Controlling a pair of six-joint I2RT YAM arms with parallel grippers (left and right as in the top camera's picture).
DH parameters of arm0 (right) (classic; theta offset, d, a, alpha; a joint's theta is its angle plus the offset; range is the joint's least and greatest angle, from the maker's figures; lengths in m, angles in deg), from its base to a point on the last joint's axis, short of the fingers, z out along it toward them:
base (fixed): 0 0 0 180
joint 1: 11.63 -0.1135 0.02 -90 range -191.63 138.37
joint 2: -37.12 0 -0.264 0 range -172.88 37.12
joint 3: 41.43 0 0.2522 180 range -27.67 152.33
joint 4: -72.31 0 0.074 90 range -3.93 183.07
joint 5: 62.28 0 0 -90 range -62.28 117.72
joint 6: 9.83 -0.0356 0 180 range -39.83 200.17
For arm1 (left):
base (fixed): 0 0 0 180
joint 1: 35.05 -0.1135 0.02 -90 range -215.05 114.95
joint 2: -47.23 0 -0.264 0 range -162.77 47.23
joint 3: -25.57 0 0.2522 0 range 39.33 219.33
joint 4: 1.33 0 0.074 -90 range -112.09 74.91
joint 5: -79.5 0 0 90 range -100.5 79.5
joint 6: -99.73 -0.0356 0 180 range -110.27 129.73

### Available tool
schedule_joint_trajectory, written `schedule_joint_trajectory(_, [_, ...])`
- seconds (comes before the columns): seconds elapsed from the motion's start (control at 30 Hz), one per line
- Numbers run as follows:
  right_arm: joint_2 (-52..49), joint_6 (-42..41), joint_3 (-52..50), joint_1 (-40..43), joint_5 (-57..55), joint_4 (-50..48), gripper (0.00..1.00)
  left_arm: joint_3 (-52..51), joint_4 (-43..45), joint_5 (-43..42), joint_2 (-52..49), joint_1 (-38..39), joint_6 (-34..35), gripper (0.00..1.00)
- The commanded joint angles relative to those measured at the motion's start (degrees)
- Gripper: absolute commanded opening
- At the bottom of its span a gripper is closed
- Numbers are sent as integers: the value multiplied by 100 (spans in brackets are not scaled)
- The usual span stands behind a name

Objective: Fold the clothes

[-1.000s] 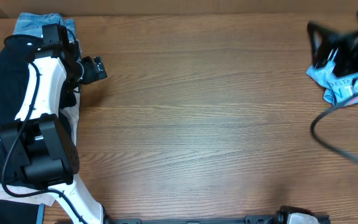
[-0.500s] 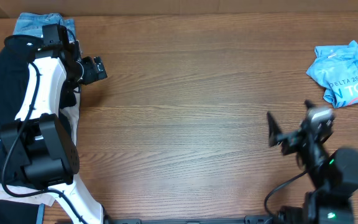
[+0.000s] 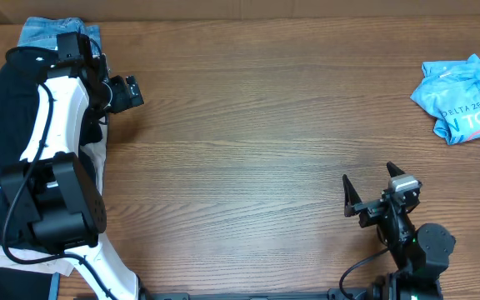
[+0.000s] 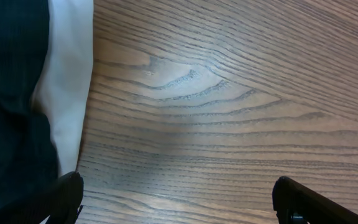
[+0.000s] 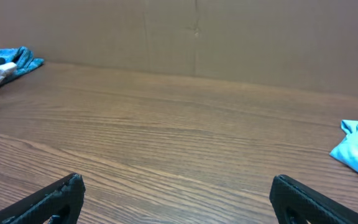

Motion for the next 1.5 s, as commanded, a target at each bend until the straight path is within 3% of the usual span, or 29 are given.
schedule_joint_trajectory(0.0, [306,-105,-267,-9,-127,-55,100,0,9,20,114,42,35,100])
schedule_joint_trajectory(0.27, [986,-103,-315,-11,-391,-184,100,0,11,17,114,35,35,100])
schedule_joint_trajectory(1.07, [968,-103,-339,-9,-391,-232,100,0,9,22,116,39,35,100])
schedule_joint_trajectory(1.27, [968,-103,-339,-9,-391,-232,100,0,4,24,507,39,35,100])
schedule_joint_trajectory(1.47, [968,-103,-339,-9,-391,-232,100,0,-225,-31,1626,57,37,100])
